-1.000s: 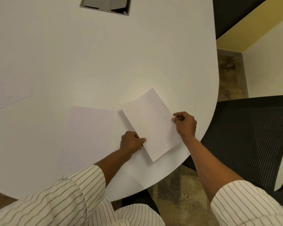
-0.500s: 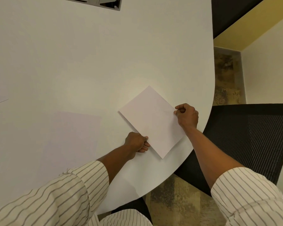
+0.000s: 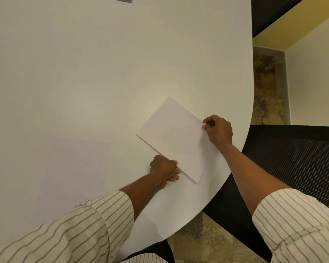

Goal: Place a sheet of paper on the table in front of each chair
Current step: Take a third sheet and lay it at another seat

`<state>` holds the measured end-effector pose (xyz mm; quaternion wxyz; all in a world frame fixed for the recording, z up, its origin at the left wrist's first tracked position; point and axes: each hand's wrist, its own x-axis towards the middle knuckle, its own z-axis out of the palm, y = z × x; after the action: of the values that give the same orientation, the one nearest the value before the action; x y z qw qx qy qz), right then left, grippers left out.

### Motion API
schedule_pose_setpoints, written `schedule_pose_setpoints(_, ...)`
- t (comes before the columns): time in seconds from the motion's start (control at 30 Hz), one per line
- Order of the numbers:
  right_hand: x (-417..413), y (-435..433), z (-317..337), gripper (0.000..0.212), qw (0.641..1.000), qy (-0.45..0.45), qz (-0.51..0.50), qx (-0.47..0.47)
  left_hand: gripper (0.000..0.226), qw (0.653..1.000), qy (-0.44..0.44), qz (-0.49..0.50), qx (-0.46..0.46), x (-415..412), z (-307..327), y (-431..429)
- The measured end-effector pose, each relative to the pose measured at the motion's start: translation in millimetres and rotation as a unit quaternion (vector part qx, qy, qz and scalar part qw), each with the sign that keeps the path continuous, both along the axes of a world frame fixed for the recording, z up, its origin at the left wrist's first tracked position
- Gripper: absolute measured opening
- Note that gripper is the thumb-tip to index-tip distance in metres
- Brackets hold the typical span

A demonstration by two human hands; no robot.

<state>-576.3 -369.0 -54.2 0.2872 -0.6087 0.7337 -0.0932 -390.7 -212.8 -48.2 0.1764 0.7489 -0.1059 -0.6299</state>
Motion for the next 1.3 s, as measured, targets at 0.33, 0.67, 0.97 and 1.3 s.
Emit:
schedule_pose_setpoints(0.33,-2.6,-9.5,-11.4,0.017,0.996,0.044,0.068,-0.024,0.019,0.999,-0.024,-0.020,0.016,-2.1,0.5,-5.9)
schedule_pose_setpoints(0.67,-6.8,-8.4,-17.3,0.019,0.993,0.080,0.075,-0.039,0.031,0.994,-0.059,-0.098,0.004,-1.1,0.3,-2.7)
schedule_pose_setpoints(0.97,-12.3,-4.4,-20.9,0.012,0.995,0.054,0.058,-0.060,0.032,0.993,-0.056,-0.108,0.003,-0.6,1.3,-3.6)
schedule_pose_setpoints(1.3,-11.9,-2.4,-24.0,0.009,0.992,0.067,0.077,-0.076,0.032,0.991,-0.060,-0.117,0.001,-1.2,7.4,-2.9)
